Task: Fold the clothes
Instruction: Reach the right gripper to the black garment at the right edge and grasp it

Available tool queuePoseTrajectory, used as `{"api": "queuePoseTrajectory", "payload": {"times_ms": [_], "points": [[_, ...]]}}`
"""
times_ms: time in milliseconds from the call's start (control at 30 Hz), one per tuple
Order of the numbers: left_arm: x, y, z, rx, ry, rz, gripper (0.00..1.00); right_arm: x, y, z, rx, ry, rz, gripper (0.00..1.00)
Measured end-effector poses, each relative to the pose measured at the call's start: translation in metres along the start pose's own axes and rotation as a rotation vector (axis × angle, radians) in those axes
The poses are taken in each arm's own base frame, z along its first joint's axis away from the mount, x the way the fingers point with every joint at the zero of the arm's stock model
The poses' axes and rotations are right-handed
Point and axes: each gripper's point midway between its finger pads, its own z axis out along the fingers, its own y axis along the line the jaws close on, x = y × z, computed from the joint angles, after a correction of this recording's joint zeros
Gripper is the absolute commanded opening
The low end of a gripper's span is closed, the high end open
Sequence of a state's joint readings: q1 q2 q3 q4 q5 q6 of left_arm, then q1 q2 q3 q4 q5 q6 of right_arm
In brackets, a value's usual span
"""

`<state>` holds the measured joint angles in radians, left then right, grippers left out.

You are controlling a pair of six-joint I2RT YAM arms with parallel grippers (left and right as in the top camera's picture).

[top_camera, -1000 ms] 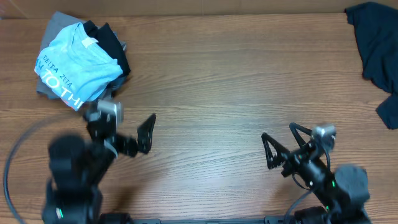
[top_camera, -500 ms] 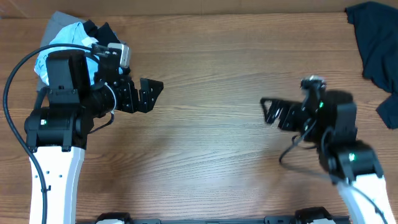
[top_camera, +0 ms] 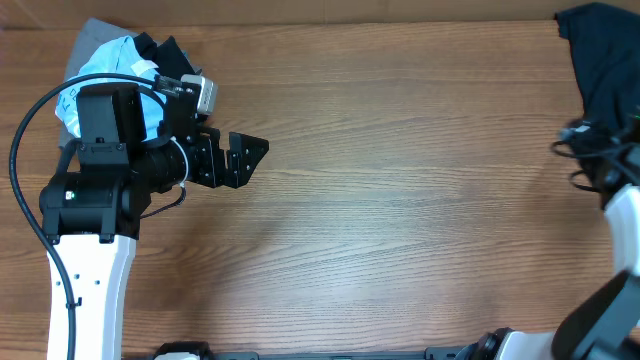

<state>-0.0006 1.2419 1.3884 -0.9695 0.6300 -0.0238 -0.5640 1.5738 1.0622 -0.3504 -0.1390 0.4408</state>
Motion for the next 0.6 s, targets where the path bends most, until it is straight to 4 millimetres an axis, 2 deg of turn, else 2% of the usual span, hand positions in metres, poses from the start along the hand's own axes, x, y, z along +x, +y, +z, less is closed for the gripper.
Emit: {"api": "queuePoseTrajectory", "payload": {"times_ms": [133,300,433,600], "points": [[0.0,-0.001,0.0,0.004,-0.001,-0.014,1.0,-0.025,-0.063,0.026,0.091,-0.055,0.122,0.82],[-0.001,-0.001,0.0,0.007,-0.003,-0.033,1.0,-0.035,-0.115,0.048,0.154,-0.088,0.205,0.82],[-0.001,-0.001,0.0,0.006,-0.003,-0.04,1.0,-0.032,-0.14,0.064,0.195,-0.091,0.237,0.82],[-0.001,-0.001,0.0,0.006,-0.003,-0.047,1.0,-0.027,-0.16,0.081,0.253,-0.106,0.243,0.84]]}}
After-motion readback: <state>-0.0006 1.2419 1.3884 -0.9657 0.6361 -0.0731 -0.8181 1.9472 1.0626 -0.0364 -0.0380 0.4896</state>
